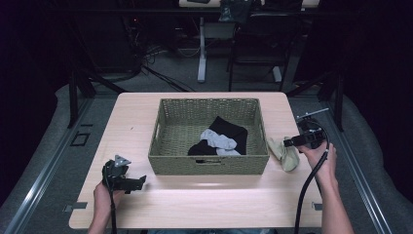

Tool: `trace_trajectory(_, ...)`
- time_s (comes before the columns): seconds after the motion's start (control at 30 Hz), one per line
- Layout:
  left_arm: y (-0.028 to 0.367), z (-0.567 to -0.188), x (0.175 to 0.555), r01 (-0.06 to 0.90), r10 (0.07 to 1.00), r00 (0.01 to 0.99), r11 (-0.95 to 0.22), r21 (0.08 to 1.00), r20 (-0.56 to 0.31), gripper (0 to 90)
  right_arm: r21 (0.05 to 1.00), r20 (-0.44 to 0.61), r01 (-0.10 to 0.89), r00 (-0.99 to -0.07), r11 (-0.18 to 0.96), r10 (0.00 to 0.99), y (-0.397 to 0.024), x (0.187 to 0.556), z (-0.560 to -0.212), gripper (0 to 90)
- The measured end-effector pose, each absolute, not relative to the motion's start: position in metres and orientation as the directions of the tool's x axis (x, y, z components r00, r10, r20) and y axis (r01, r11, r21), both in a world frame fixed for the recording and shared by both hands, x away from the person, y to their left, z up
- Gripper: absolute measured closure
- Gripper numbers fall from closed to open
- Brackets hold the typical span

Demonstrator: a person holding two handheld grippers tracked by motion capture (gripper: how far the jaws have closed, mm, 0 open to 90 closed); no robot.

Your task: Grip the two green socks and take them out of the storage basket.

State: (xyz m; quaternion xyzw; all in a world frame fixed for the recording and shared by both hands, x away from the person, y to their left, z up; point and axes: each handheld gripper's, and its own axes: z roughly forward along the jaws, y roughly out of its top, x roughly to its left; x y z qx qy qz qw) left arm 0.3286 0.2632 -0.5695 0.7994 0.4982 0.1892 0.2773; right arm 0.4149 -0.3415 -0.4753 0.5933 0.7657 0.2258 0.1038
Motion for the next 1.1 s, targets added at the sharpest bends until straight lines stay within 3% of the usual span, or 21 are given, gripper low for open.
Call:
trace_trajectory(0.23,0.263,-0.57,0.329,0.692,0.901,0.433,-0.349,0.632,0.024,0.2,0.519,0.1,0.824,-0.323,0.228,0.941,-0.337,0.385,-0.459,19.0)
trace_trajectory(0.57,0.262,-0.57,0.329,0.692,0.901,0.432,-0.349,0.632,0.025,0.2,0.565,0.093,0.782,-0.377,0.263,0.921,-0.331,0.347,-0.456,10.1)
trace_trajectory(1.1,0.261,-0.569,0.328,0.69,0.902,0.43,-0.349,0.634,0.029,0.2,0.551,0.122,0.778,-0.432,0.301,0.894,-0.323,0.311,-0.517,0.0)
